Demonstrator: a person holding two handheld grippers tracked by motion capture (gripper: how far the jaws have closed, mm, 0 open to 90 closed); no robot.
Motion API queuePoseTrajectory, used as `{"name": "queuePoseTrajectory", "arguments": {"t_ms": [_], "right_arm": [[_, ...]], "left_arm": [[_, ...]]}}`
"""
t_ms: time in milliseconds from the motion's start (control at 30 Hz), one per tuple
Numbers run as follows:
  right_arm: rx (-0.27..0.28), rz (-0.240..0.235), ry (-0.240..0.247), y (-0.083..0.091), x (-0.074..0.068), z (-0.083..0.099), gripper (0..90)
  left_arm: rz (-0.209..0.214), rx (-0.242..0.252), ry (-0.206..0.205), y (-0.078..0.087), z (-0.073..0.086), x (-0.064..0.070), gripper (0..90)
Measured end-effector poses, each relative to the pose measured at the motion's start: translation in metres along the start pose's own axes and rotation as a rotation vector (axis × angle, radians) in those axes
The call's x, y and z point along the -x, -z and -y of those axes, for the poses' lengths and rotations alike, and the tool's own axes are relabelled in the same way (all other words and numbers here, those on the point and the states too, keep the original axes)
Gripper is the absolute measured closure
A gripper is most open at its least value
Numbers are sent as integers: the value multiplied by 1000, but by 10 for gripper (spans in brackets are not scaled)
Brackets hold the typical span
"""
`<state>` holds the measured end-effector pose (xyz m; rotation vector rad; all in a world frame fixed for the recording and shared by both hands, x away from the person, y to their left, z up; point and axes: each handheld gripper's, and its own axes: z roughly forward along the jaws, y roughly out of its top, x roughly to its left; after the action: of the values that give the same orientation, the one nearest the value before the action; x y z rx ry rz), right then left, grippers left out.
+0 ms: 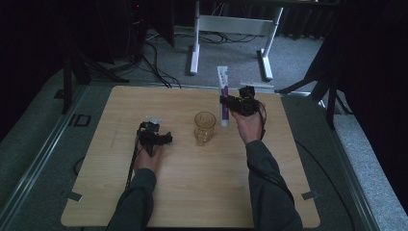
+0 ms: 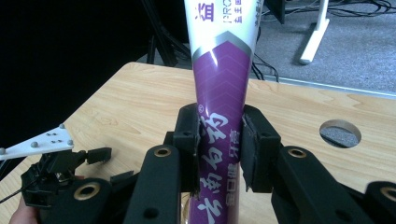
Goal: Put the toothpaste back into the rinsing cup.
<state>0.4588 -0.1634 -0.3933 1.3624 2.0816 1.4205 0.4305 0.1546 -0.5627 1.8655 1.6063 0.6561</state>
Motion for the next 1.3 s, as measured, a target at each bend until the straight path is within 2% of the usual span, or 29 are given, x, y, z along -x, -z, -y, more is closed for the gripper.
{"name": "queuePoseTrajectory", "arguments": {"t_ms": [433, 1300], "right_arm": [[8, 2, 24, -5, -6, -9, 709], [27, -12, 23, -17, -17, -13, 709]], "left_arm": [[1, 0, 0, 0, 0, 0, 144], [1, -1, 0, 0, 0, 0, 144]]}}
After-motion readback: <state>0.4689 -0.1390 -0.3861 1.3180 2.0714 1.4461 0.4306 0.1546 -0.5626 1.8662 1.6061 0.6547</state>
